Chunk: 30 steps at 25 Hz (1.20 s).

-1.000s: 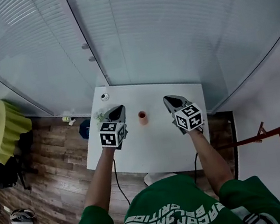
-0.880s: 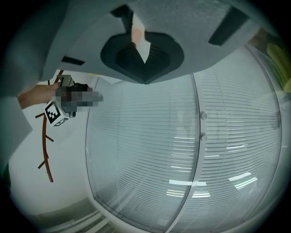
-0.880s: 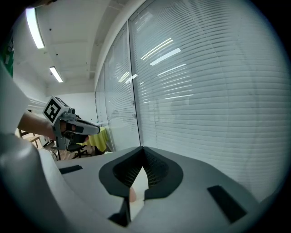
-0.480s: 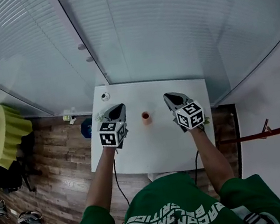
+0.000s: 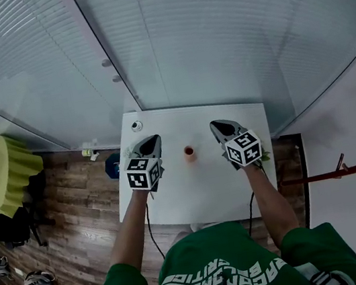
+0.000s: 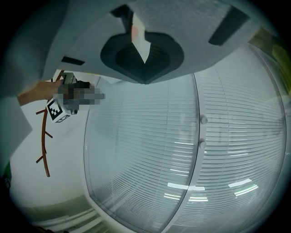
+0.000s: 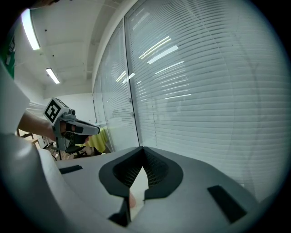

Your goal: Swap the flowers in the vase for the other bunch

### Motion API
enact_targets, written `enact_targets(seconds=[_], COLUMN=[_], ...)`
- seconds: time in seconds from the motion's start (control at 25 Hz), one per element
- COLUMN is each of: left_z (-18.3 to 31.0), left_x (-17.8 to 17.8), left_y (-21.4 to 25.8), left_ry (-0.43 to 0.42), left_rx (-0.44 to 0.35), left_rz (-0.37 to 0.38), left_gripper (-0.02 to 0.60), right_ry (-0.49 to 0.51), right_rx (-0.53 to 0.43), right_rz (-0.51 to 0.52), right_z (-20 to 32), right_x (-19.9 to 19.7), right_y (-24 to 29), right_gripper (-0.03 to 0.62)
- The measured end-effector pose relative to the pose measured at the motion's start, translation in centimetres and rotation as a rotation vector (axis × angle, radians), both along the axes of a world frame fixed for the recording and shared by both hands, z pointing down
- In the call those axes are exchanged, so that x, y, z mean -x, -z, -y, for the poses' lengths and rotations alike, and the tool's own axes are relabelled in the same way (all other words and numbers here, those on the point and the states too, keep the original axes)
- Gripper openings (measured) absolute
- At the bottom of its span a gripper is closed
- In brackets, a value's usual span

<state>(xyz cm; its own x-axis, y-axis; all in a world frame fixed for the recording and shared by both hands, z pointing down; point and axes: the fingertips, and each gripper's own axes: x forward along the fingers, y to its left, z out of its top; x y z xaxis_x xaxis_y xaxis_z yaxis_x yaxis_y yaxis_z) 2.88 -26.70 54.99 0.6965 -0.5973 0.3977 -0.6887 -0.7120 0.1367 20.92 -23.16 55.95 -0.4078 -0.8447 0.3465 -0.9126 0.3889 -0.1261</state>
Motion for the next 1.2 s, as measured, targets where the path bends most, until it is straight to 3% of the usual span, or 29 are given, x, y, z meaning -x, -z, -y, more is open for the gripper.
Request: enact_targets(seconds=[0.8, 1.2], left_z=[1.1, 2.3], left_x=[1.1, 6.7], left_y=[0.1, 0.7], left_ry=[0.011, 0.044], left_rx=[-0.016, -0.024], left_rz=[-0.023, -0.049], left_gripper=[0.005, 0.005], right_ry=[-0.006, 0.002], right_rx=[0.008, 0.015], right_rz=[0.005, -0.005], right_z=[-0.3, 0.9], right_x=[0.0, 4.5], right_y=[0.0, 0.9], right_gripper=[0.014, 0.014])
